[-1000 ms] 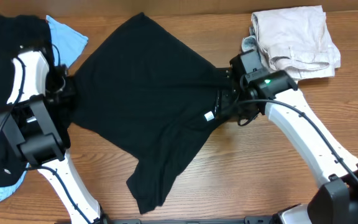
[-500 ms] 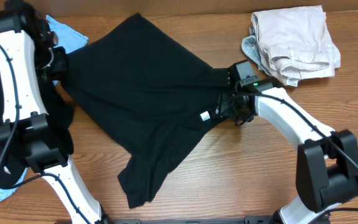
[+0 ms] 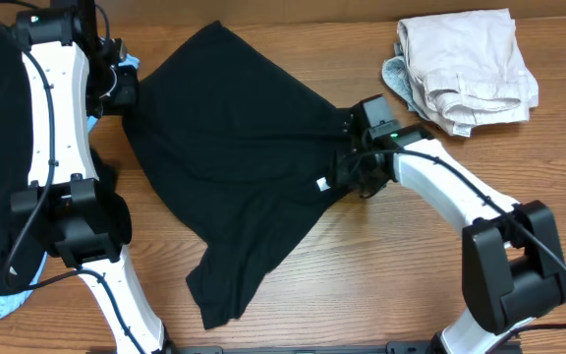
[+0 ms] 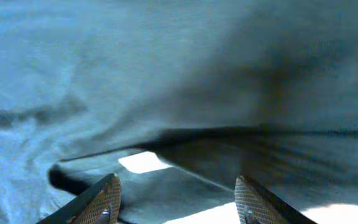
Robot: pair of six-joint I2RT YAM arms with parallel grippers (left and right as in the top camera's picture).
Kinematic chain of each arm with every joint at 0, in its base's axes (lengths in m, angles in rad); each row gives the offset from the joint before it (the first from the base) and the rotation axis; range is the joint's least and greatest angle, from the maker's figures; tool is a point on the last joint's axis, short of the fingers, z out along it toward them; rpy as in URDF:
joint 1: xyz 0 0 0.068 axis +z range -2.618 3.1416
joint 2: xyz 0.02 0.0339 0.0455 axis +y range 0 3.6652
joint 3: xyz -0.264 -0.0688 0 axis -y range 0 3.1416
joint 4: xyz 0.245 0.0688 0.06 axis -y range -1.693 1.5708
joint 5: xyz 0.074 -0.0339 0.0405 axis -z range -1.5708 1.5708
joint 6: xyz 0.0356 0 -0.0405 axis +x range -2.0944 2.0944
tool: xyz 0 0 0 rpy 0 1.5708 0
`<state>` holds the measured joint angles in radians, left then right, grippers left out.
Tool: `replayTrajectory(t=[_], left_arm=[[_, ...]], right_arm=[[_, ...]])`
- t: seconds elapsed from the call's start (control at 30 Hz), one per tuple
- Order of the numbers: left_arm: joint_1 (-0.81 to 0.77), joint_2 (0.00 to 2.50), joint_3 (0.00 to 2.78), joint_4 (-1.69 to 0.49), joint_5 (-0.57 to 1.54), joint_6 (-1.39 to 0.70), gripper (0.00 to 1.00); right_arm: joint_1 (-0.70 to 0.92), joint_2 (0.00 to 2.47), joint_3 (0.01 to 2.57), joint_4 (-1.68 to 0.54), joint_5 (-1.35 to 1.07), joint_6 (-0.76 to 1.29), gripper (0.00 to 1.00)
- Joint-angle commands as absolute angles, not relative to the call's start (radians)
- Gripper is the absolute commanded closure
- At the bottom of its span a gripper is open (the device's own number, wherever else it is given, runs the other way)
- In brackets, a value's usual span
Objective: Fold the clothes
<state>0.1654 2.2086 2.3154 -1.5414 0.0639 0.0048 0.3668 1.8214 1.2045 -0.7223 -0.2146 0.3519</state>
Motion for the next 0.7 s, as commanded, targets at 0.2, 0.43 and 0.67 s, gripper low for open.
replayTrajectory(t=[0.2, 0.43, 0.67], left_arm=[[0.170, 2.197, 2.332, -1.513, 0.072, -0.023, 0.96], [0.170, 2.197, 2.332, -1.514, 0.072, -0.030, 0.96], [0.170, 2.197, 2.332, -1.513, 0.071, -0.030, 0.96]], right_arm=[[0.396, 1.925, 1.232, -0.687, -0.218, 0.348, 0.37], [0.396, 1.927, 1.232, -0.696, -0.206, 0.342, 0.39], [0.389, 1.926, 1.234, -0.715, -0.179, 0.367, 0.83]])
